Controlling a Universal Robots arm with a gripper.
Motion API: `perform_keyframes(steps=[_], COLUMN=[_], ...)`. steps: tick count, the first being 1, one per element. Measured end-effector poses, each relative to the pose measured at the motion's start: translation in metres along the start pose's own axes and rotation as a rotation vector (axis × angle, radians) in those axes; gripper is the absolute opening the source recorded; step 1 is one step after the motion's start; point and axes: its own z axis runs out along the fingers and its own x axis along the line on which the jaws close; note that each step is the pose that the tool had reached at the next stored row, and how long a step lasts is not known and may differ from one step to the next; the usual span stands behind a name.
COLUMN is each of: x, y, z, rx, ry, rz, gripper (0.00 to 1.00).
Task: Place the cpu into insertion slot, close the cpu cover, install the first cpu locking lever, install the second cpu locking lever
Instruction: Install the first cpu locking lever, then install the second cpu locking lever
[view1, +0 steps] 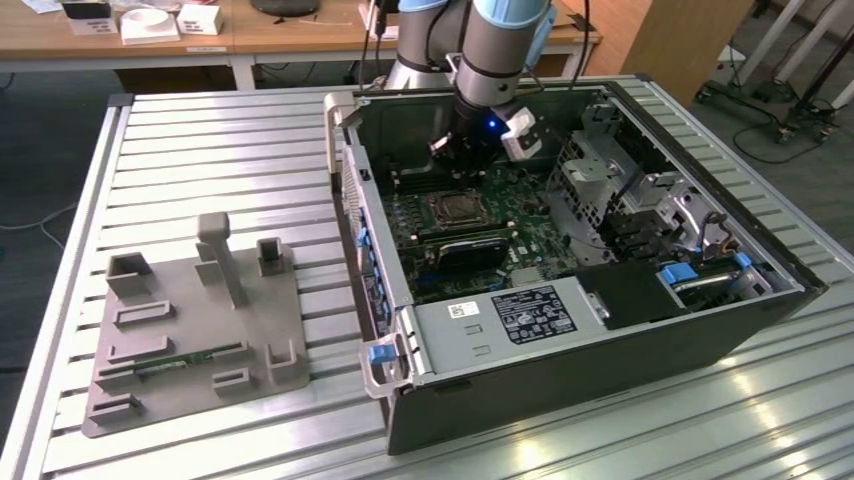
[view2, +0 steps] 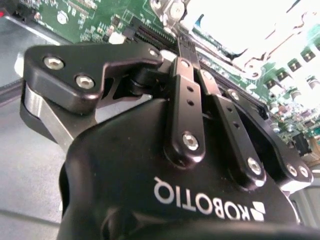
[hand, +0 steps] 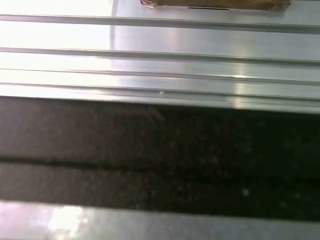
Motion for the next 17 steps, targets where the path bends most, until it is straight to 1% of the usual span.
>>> perform_keyframes(steps=[2,3,5,8,12,15,17], x=[0.0000,0.0000,0.0000,-0.0001,-0.0001,-0.0001,-0.0001], y=[0.0001,0.0001,0.0001,0.0002,0.0006,0.0006,0.0006], z=[-0.0003,-0.0005,-0.0009,-0.0019,-0.0046,-0.0048,-0.0048], rx=[0.0048,0.0094,0.0219,0.0331,0.0401,0.0410,0.0478], ry=[0.0003,0.0005,0.0012,0.0019,0.0023,0.0021,0.0026], rz=[0.000,0.000,-0.001,-0.001,-0.001,-0.001,-0.002], gripper=[0.10,0.10,0.10,0.10,0.10,0.10,0.10])
